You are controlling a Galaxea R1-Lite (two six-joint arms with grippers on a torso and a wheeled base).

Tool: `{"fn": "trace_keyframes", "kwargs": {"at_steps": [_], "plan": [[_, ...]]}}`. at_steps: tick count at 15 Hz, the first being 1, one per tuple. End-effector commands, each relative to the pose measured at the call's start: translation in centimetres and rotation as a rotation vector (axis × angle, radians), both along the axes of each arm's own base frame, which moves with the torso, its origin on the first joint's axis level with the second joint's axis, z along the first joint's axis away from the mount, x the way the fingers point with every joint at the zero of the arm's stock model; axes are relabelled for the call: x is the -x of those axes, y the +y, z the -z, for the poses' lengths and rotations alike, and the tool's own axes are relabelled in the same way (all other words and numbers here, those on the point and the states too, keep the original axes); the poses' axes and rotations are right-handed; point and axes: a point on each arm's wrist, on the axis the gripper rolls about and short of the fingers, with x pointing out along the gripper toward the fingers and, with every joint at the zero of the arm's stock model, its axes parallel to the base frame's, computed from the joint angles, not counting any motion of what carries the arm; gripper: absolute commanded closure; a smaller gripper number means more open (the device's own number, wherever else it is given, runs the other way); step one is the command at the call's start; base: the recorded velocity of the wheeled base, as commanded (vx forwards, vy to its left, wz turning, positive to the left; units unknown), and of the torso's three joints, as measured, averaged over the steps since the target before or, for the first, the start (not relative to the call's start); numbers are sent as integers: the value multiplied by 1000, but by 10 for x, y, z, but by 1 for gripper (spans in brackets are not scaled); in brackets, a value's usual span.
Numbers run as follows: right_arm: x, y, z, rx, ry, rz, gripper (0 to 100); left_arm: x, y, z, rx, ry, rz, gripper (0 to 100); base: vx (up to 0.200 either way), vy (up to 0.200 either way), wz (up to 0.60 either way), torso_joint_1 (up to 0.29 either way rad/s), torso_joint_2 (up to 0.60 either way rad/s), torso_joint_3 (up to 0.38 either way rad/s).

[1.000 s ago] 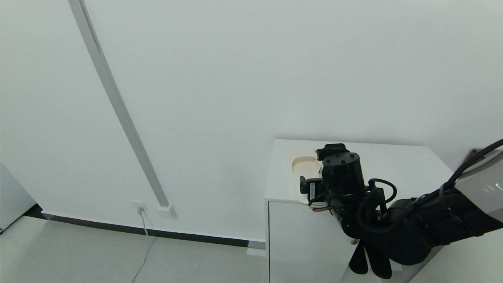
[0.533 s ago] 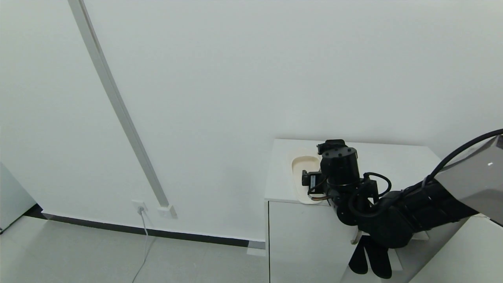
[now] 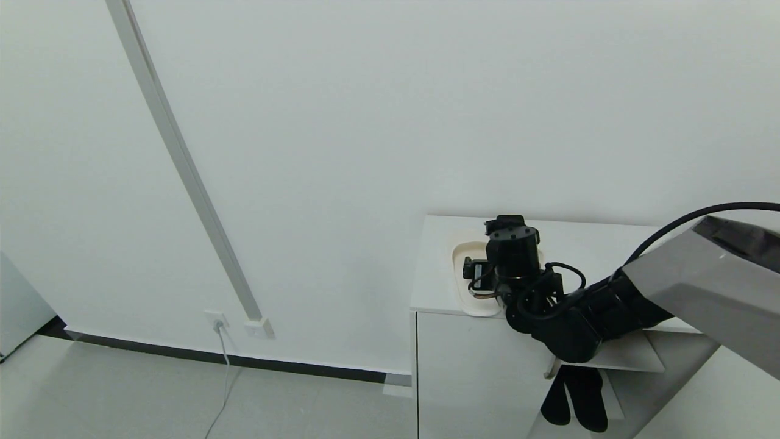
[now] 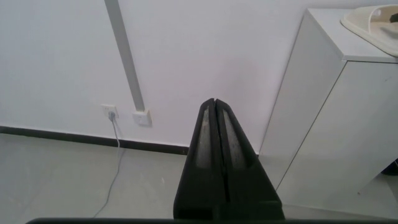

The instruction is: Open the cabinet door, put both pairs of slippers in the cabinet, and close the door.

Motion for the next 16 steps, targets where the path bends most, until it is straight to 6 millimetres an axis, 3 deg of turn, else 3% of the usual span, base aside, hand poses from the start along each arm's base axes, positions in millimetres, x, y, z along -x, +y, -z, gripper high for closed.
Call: {"fn": "trace_keyframes", "kwargs": {"at_steps": [1,16], "plan": [[-10,0,7,-3,3,-18,0,0,0,0,0,2,-2,100,0,0,0,0,0,0],[-43,-25,13,-18,-29,-73,0,0,0,0,0,2,0,100,0,0,0,0,0,0]]}}
